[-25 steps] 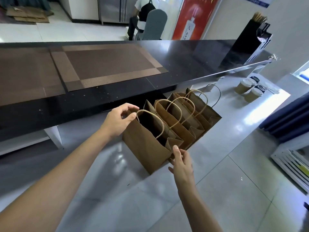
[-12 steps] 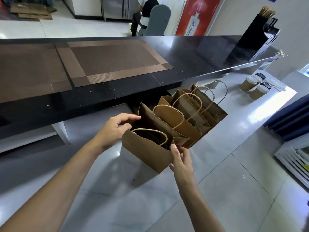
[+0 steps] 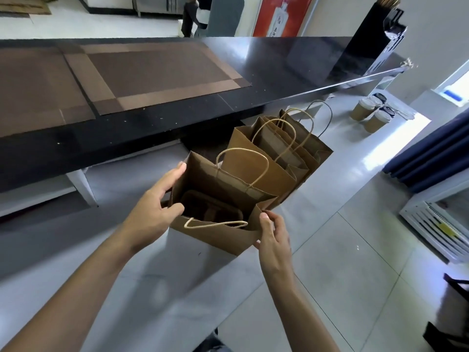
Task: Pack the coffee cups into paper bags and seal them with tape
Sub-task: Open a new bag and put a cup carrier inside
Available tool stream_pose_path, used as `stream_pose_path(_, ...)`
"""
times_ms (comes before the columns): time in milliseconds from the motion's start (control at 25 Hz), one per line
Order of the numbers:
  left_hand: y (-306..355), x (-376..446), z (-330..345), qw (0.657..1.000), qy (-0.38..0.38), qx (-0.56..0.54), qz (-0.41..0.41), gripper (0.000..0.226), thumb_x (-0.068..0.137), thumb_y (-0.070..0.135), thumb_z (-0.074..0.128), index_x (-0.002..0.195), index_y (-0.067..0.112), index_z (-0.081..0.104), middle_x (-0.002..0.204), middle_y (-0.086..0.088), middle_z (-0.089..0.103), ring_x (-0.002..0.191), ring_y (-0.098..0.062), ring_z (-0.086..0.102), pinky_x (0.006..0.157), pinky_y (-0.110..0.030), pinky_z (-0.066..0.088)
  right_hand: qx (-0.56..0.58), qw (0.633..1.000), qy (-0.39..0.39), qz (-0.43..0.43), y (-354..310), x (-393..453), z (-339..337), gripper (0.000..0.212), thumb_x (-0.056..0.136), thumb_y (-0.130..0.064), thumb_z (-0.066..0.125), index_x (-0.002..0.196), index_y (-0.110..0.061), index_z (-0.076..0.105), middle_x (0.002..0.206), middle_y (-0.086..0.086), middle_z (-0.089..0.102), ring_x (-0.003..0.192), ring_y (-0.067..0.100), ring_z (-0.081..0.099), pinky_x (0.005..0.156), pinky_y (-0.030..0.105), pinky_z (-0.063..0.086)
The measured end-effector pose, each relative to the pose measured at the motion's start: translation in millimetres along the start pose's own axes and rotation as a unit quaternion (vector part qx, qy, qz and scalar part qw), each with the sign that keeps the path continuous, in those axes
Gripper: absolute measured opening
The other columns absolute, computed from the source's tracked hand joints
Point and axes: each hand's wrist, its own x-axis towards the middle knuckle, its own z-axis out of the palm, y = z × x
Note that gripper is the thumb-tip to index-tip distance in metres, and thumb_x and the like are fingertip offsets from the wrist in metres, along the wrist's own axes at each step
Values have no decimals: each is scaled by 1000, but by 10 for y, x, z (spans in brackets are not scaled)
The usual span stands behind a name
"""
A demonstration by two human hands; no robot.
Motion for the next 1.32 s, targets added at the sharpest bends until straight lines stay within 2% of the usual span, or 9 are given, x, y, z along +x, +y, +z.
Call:
stream_pose_path(200,108,-229,150,1000,-12,3,7,83,93,2,60,154,49,30,158,32,26,141,8,28,115,-35,35,0,998,43,-42,97,-174,-214,22,108,-40,41,125,-38,54,110,-24,58,114,12,59,100,44,55)
stream_pose_path(440,336,-311,509,998,-52,21,32,89,79,21,59,154,53,25,159,36,21,150,-3,27,118,-49,38,-26,990,111,-82,240,-245,-684,29,108,-30,43,135,-34,52,112,7,71,105,18,68,93,36,60)
stream_pose_path(560,445,-306,810,996,-67,33,50,90,87,7,63,156,50,24,160,35,21,150,-2,26,119,-49,37,-17,987,130,-90,298,-258,-1015,27,108,-26,44,133,-32,52,89,6,70,77,24,64,66,18,56)
stream_pose_path(640,544,-291,1035,995,-77,41,51,90,85,12,63,155,52,24,161,33,22,150,-4,27,118,-50,37,-14,985,145,-93,340,-243,-1251,27,108,-23,44,131,-34,52,80,1,67,81,30,61,54,17,51)
stream_pose_path(760,715,-238,1451,993,-89,52,52,89,81,20,62,155,52,25,161,33,22,149,-3,28,118,-49,38,-21,982,166,-89,430,-151,-1650,27,108,-23,45,131,-35,52,84,-6,67,81,29,62,55,23,54)
stream_pose_path(960,953,-98,2198,989,-110,64,72,92,91,-1,64,157,47,23,162,30,22,149,0,27,119,-45,37,-20,976,197,-89,617,86,-2349,27,107,-27,46,132,-32,55,90,-5,65,77,10,63,61,9,50)
stream_pose_path(1080,1143,-27,2710,987,-126,56,83,90,86,12,65,156,49,23,162,26,26,149,-7,32,119,-46,37,-22,972,212,-98,726,196,-2832,26,107,-29,45,131,-34,55,80,-16,54,67,2,53,58,10,48)
stream_pose_path(1200,1293,4,3162,986,-125,62,93,87,90,8,66,157,45,24,161,26,26,145,-2,31,114,-21,37,-20,969,225,-101,837,287,-3259,27,107,-31,45,132,-34,55,85,-15,58,68,2,54,60,12,47)
stream_pose_path(1320,1413,27,3574,986,-122,73,87,86,92,-1,64,157,41,26,157,30,25,136,6,31,88,5,36,-8,970,223,-96,941,386,-3627,30,105,-33,48,135,-32,54,101,-6,67,89,6,65,69,9,51)
